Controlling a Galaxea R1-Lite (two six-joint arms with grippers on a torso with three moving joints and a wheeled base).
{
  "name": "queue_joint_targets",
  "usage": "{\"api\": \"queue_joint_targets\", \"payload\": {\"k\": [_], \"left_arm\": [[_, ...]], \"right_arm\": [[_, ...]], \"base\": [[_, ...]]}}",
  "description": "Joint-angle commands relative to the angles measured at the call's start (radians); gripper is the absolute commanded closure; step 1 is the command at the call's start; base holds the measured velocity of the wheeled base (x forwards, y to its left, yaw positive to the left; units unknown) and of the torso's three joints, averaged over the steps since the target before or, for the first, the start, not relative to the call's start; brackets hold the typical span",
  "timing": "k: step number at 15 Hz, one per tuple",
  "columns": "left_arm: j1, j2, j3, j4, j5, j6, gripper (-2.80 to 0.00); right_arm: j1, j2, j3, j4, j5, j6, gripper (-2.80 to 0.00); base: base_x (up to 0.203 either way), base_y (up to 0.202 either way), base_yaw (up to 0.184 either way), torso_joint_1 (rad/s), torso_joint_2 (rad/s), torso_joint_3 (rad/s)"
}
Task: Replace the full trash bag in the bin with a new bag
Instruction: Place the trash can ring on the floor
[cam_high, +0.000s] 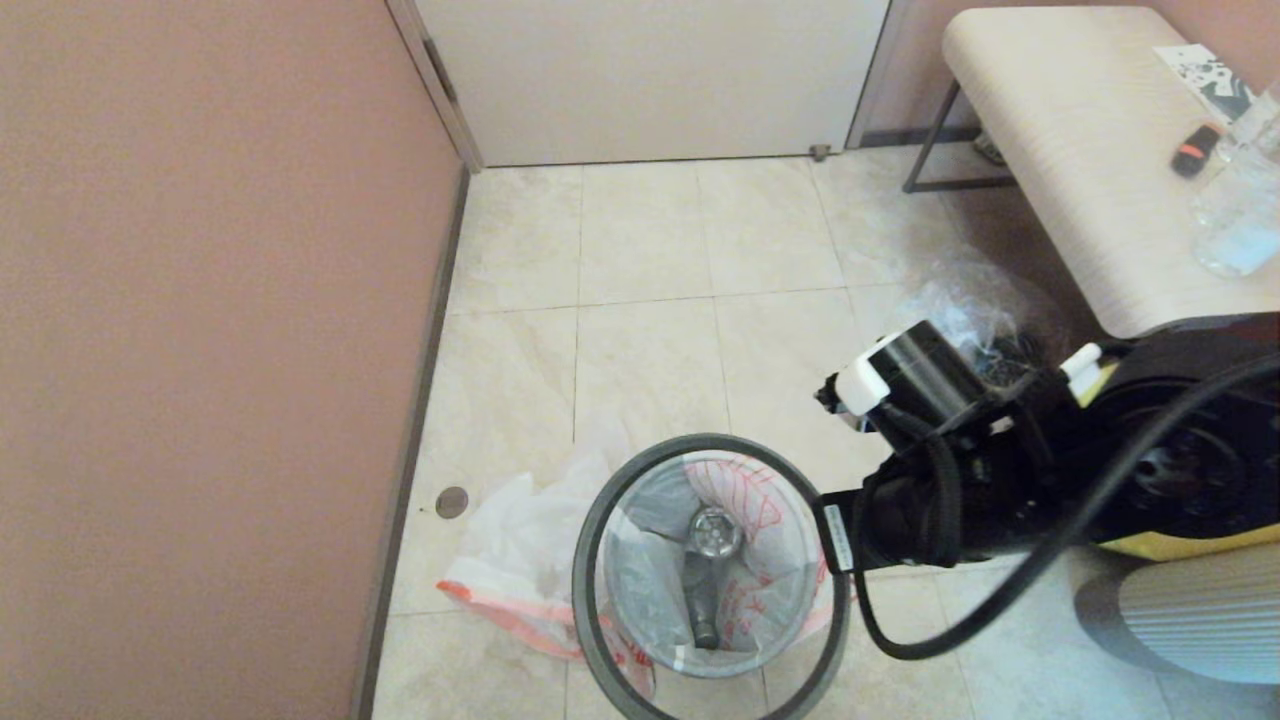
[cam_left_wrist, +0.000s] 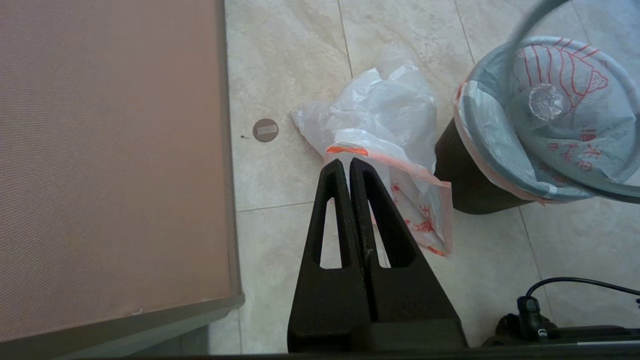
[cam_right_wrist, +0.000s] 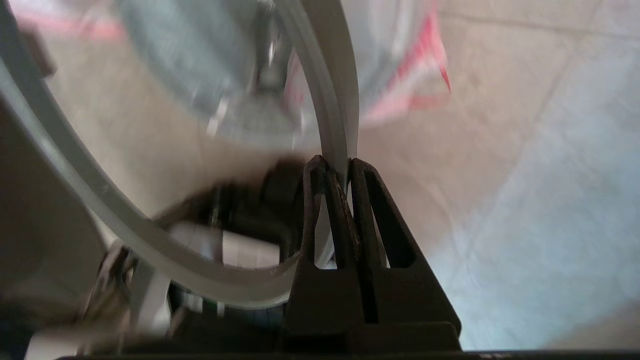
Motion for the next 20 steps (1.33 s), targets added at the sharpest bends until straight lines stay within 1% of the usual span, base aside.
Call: {"api": "queue_joint_targets", "payload": {"k": [1, 3, 5, 7, 8, 11, 12, 15, 16, 18, 20], "left_arm": [[0.0, 0.001, 0.0, 0.0, 0.0, 0.0, 0.0], [0.0, 0.001, 0.0, 0.002, 0.0, 0.0, 0.0], [0.0, 0.001, 0.0, 0.0, 0.0, 0.0, 0.0], [0.0, 0.001, 0.0, 0.0, 0.0, 0.0, 0.0], [0.0, 0.001, 0.0, 0.002, 0.0, 0.0, 0.0], [0.0, 0.001, 0.0, 0.0, 0.0, 0.0, 0.0], [0.0, 0.0, 0.0, 0.0, 0.0, 0.0, 0.0], [0.0, 0.0, 0.0, 0.0, 0.0, 0.0, 0.0], [0.0, 0.001, 0.0, 0.0, 0.0, 0.0, 0.0], [0.0, 0.0, 0.0, 0.0, 0.0, 0.0, 0.0], [0.0, 0.0, 0.0, 0.001, 0.0, 0.0, 0.0]], "right_arm": [[0.007, -0.149, 0.01, 0.064, 0.002, 0.004, 0.0], [-0.007, -0.24, 0.038, 0.134, 0.003, 0.006, 0.0], [-0.054, -0.376, 0.107, 0.192, -0.004, 0.008, 0.0], [-0.174, -0.489, 0.212, 0.241, -0.014, 0.002, 0.0], [-0.234, -0.522, 0.257, 0.252, -0.017, -0.015, 0.0], [-0.438, -0.54, 0.337, 0.255, -0.005, -0.06, 0.0], [-0.499, -0.522, 0.358, 0.238, 0.001, -0.072, 0.0], [-0.649, -0.416, 0.407, 0.101, -0.01, -0.124, 0.0], [-0.706, -0.368, 0.42, 0.049, -0.006, -0.152, 0.0], [-0.828, -0.254, 0.443, -0.094, 0.026, -0.229, 0.0], [-0.903, -0.133, 0.448, -0.206, 0.063, -0.292, 0.0]], "base": [[0.0, 0.0, 0.0, 0.0, 0.0, 0.0], [0.0, 0.0, 0.0, 0.0, 0.0, 0.0], [0.0, 0.0, 0.0, 0.0, 0.0, 0.0], [0.0, 0.0, 0.0, 0.0, 0.0, 0.0], [0.0, 0.0, 0.0, 0.0, 0.0, 0.0], [0.0, 0.0, 0.0, 0.0, 0.0, 0.0], [0.0, 0.0, 0.0, 0.0, 0.0, 0.0], [0.0, 0.0, 0.0, 0.0, 0.0, 0.0], [0.0, 0.0, 0.0, 0.0, 0.0, 0.0], [0.0, 0.0, 0.0, 0.0, 0.0, 0.0], [0.0, 0.0, 0.0, 0.0, 0.0, 0.0]]}}
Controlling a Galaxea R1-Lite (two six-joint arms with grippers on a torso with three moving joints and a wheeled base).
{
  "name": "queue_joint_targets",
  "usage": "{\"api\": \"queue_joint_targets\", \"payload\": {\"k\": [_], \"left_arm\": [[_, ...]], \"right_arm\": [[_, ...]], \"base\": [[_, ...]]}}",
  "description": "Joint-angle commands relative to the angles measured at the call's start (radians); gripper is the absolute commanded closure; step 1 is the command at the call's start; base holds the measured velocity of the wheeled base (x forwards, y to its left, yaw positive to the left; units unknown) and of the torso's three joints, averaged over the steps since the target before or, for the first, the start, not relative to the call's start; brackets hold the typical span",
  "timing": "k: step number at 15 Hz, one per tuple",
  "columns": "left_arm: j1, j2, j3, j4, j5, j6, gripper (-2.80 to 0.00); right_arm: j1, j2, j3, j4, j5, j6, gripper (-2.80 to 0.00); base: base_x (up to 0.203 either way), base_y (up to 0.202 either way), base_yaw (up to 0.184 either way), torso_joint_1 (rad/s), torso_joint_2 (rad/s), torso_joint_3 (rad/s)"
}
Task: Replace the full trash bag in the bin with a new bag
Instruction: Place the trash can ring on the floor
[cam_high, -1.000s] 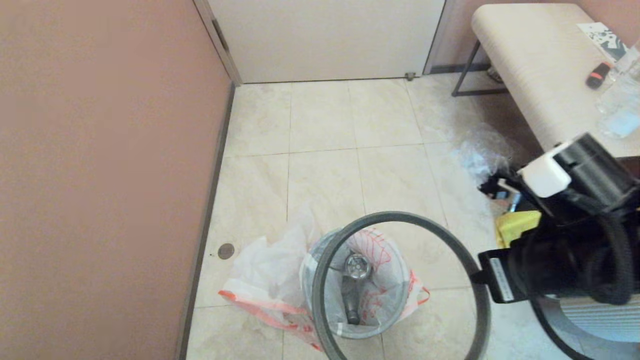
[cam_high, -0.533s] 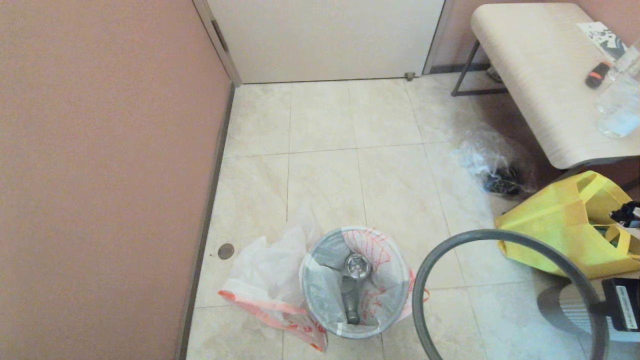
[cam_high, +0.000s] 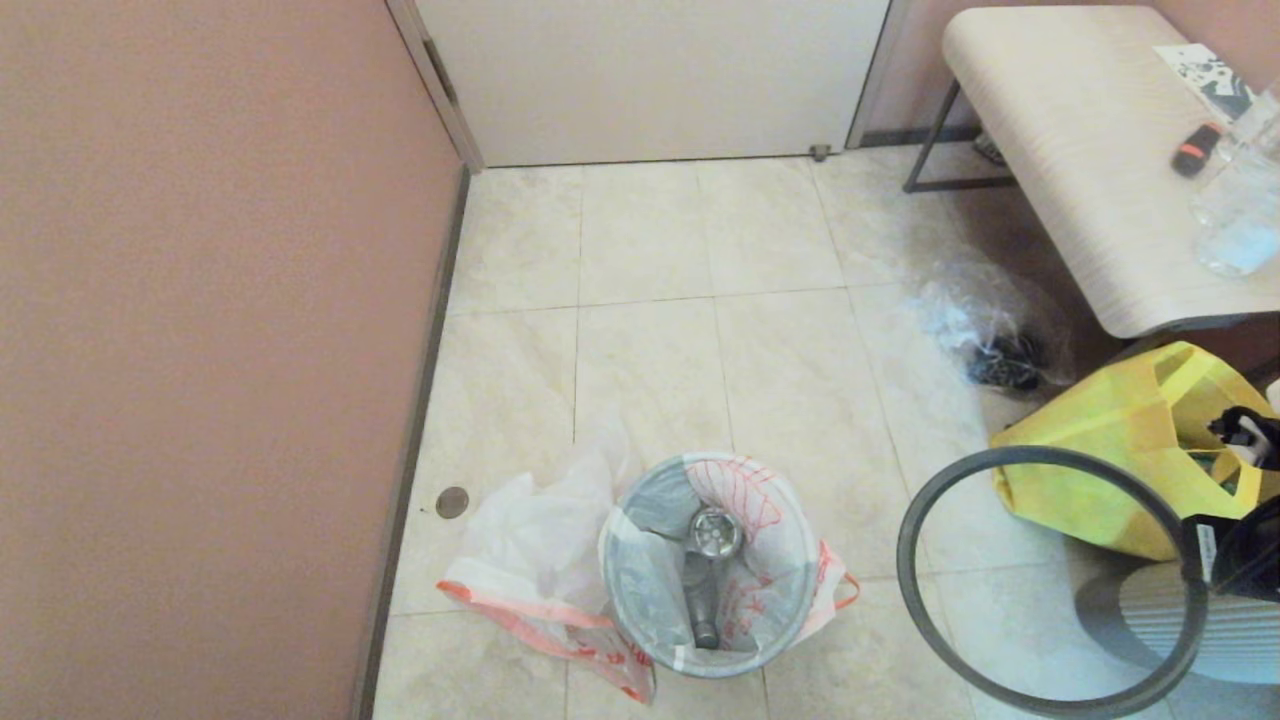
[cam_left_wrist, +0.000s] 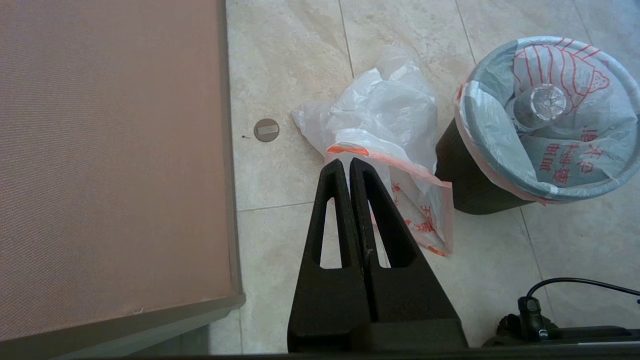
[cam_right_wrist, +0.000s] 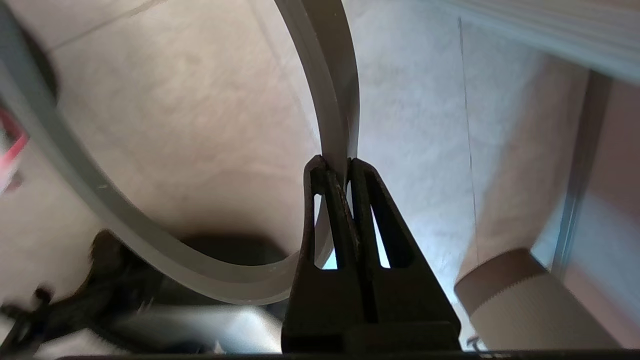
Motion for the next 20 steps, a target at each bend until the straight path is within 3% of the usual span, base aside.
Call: {"api": "queue_joint_targets", "payload": {"k": [1, 8, 14, 17, 18, 19, 20], "left_arm": [[0.0, 0.0, 0.0, 0.0, 0.0, 0.001, 0.0], [0.0, 0.001, 0.0, 0.001, 0.0, 0.001, 0.0], [0.0, 0.0, 0.0, 0.0, 0.0, 0.001, 0.0], [0.0, 0.001, 0.0, 0.0, 0.0, 0.001, 0.0], [0.0, 0.001, 0.0, 0.0, 0.0, 0.001, 0.0], [0.0, 0.0, 0.0, 0.001, 0.0, 0.001, 0.0], [0.0, 0.001, 0.0, 0.0, 0.0, 0.001, 0.0]], "right_arm": [[-0.045, 0.153, 0.003, -0.066, 0.011, -0.02, 0.0], [-0.062, 0.657, -0.101, -0.375, 0.102, -0.096, 0.0], [-0.007, 0.946, -0.397, -0.398, 0.12, -0.118, 0.0], [0.013, 1.006, -0.462, -0.329, 0.1, -0.121, 0.0], [0.013, 0.999, -0.458, -0.328, 0.094, -0.119, -0.37], [0.014, 0.981, -0.445, -0.326, 0.092, -0.118, -2.8], [0.014, 0.948, -0.413, -0.324, 0.09, -0.117, -2.8]], "base": [[0.0, 0.0, 0.0, 0.0, 0.0, 0.0], [0.0, 0.0, 0.0, 0.0, 0.0, 0.0], [0.0, 0.0, 0.0, 0.0, 0.0, 0.0], [0.0, 0.0, 0.0, 0.0, 0.0, 0.0], [0.0, 0.0, 0.0, 0.0, 0.0, 0.0], [0.0, 0.0, 0.0, 0.0, 0.0, 0.0], [0.0, 0.0, 0.0, 0.0, 0.0, 0.0]]}}
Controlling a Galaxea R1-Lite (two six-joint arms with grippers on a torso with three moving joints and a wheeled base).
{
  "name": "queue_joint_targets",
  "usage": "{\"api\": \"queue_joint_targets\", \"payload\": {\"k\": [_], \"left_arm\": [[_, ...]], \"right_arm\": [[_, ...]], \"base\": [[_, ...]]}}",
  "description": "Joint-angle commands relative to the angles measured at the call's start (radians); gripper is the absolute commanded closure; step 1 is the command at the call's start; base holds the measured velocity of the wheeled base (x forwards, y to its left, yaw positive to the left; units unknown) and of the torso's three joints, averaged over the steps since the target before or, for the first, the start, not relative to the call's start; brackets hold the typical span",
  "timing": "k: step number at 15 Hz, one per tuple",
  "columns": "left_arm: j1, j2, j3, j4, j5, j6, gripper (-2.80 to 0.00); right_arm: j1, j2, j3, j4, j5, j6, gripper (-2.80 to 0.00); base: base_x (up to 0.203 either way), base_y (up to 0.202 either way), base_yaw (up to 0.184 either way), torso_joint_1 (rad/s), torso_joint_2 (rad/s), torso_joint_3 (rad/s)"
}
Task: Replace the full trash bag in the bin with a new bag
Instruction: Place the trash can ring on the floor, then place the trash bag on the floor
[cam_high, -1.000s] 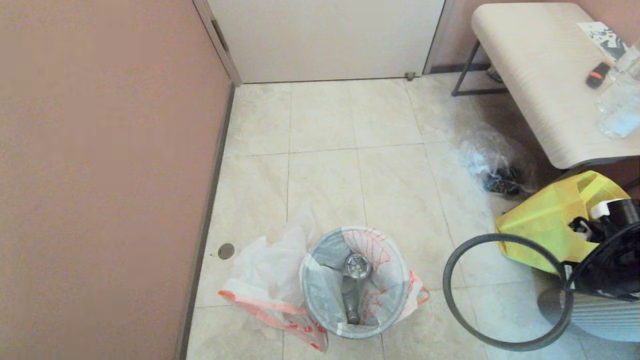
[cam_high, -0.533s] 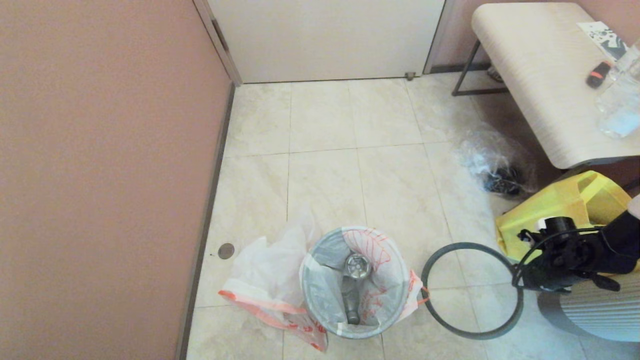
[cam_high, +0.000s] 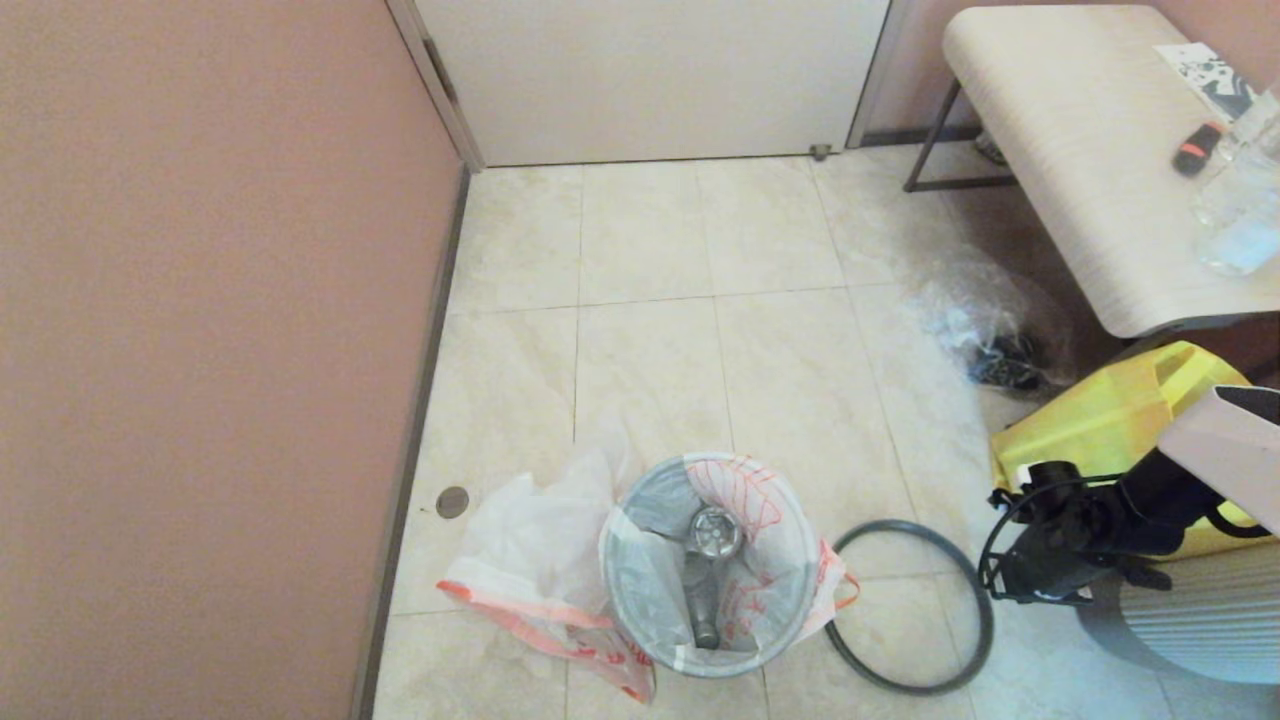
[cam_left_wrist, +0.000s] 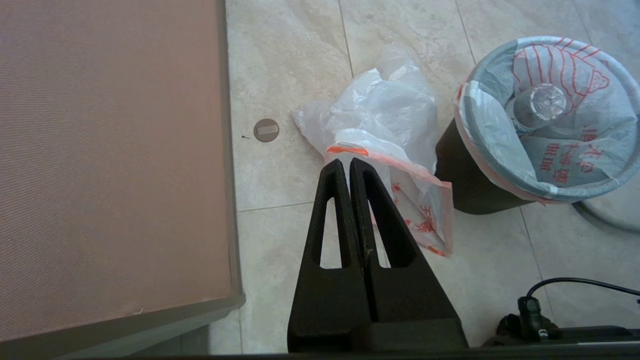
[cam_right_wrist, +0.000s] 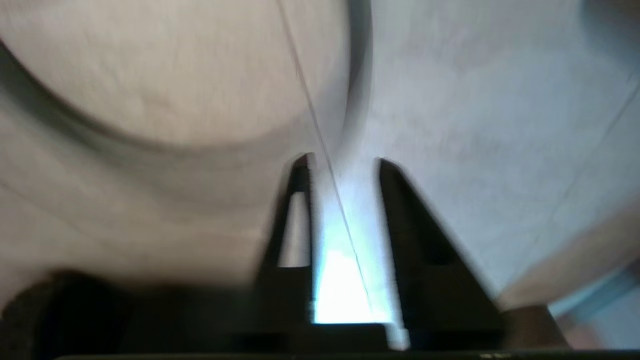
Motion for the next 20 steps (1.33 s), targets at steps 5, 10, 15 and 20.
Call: {"api": "queue_joint_targets", "payload": {"k": [5, 10, 15, 20], "left_arm": [[0.0, 0.001, 0.0, 0.0, 0.0, 0.0, 0.0], [0.0, 0.001, 0.0, 0.0, 0.0, 0.0, 0.0], [0.0, 0.001, 0.0, 0.0, 0.0, 0.0, 0.0], [0.0, 0.001, 0.0, 0.0, 0.0, 0.0, 0.0]], "right_arm": [[0.022, -0.281, 0.298, -0.007, 0.0, 0.034, -2.8], [0.126, -0.574, 0.548, -0.009, 0.046, 0.158, 0.0], [0.254, -0.587, 0.56, -0.011, 0.138, 0.248, 0.0], [0.426, -0.49, 0.421, -0.027, 0.142, 0.349, 0.0]], "base": [[0.0, 0.0, 0.0, 0.0, 0.0, 0.0], [0.0, 0.0, 0.0, 0.0, 0.0, 0.0], [0.0, 0.0, 0.0, 0.0, 0.0, 0.0], [0.0, 0.0, 0.0, 0.0, 0.0, 0.0]]}}
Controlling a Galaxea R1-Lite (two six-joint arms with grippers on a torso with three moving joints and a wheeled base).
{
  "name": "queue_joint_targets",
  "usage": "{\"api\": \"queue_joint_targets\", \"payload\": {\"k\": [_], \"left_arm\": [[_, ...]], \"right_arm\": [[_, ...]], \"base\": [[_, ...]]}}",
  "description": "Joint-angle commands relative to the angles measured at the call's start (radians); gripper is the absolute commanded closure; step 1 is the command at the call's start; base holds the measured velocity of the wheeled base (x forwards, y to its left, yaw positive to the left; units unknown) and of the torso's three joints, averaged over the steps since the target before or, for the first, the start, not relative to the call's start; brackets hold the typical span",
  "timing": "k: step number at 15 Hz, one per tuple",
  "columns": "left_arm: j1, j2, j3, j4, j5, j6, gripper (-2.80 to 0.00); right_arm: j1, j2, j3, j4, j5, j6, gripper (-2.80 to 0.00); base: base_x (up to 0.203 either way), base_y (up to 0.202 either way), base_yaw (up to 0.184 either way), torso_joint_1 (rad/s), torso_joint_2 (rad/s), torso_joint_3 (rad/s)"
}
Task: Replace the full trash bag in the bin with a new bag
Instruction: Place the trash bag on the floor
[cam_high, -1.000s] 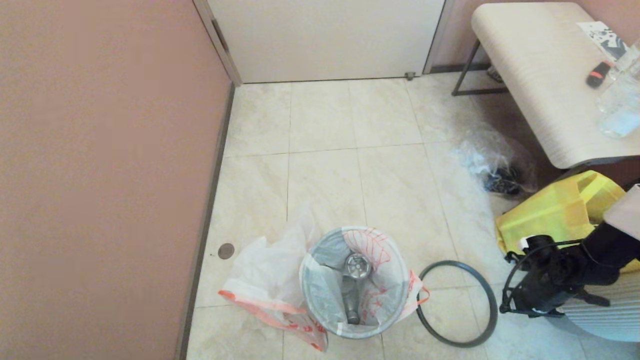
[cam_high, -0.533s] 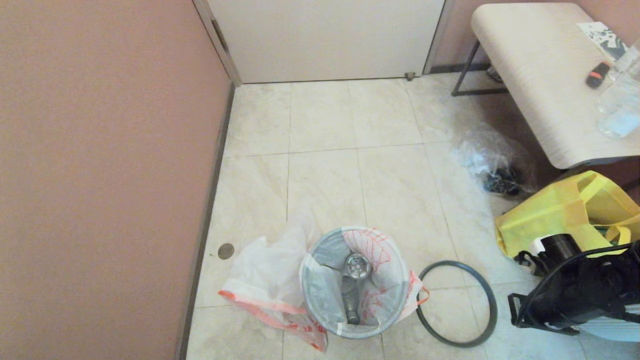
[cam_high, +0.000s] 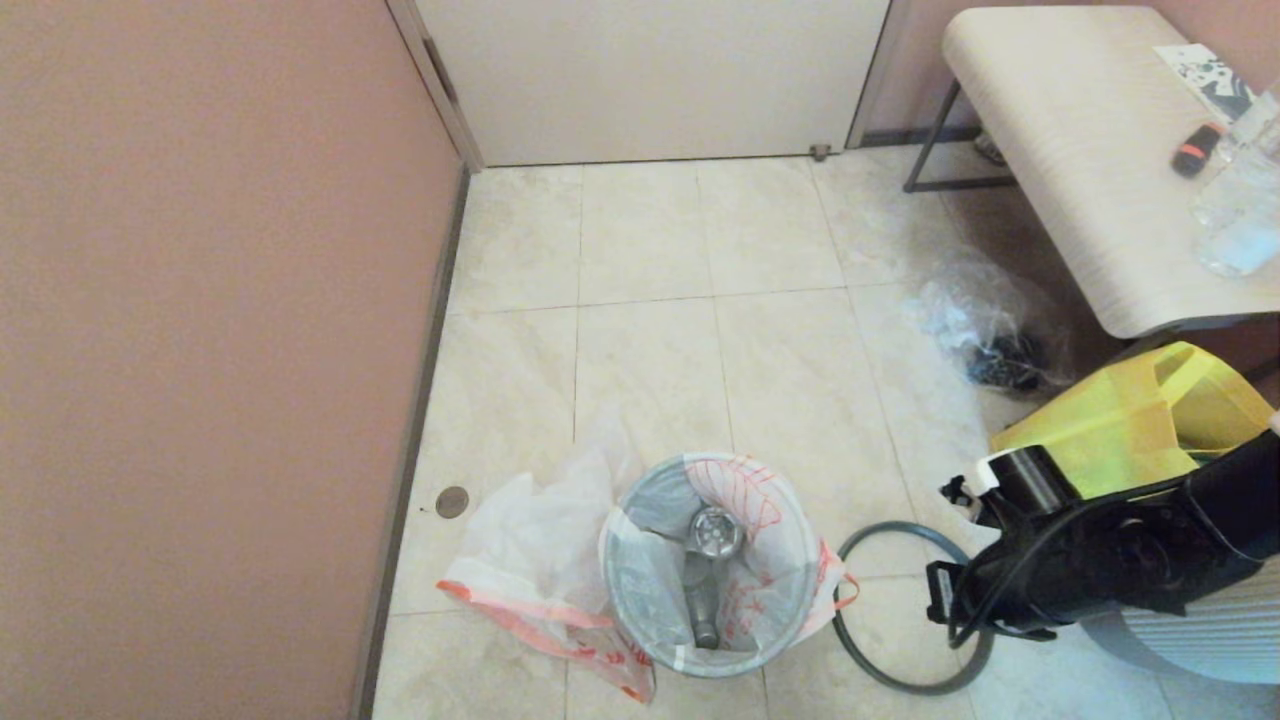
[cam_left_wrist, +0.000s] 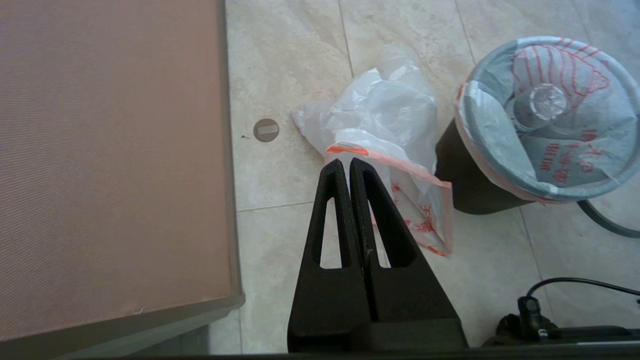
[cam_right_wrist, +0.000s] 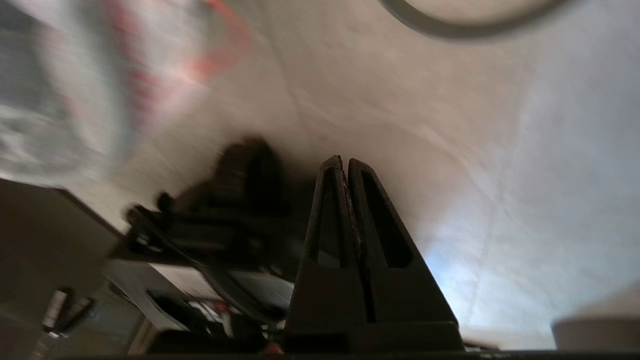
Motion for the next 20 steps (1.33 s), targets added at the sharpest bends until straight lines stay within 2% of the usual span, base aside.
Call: {"api": "queue_joint_targets", "payload": {"k": [1, 5, 7, 12, 17, 20], "left_arm": [[0.0, 0.0, 0.0, 0.001, 0.0, 0.001, 0.0], [0.0, 0.001, 0.0, 0.0, 0.0, 0.001, 0.0], [0.0, 0.001, 0.0, 0.001, 0.0, 0.001, 0.0], [0.0, 0.001, 0.0, 0.0, 0.0, 0.001, 0.0], [0.0, 0.001, 0.0, 0.0, 0.0, 0.001, 0.0], [0.0, 0.0, 0.0, 0.0, 0.0, 0.001, 0.0]], "right_arm": [[0.048, 0.05, -0.047, -0.001, -0.012, 0.015, -2.8], [0.085, 0.147, -0.154, -0.001, -0.063, 0.077, -2.8], [0.083, 0.202, -0.201, -0.002, -0.104, 0.081, -2.8], [0.078, 0.272, -0.271, -0.003, -0.136, 0.082, -2.8], [0.076, 0.301, -0.278, -0.003, -0.14, 0.083, -2.8], [0.078, 0.285, -0.238, -0.003, -0.145, 0.084, -2.8]], "base": [[0.0, 0.0, 0.0, 0.0, 0.0, 0.0], [0.0, 0.0, 0.0, 0.0, 0.0, 0.0], [0.0, 0.0, 0.0, 0.0, 0.0, 0.0], [0.0, 0.0, 0.0, 0.0, 0.0, 0.0], [0.0, 0.0, 0.0, 0.0, 0.0, 0.0], [0.0, 0.0, 0.0, 0.0, 0.0, 0.0]]}}
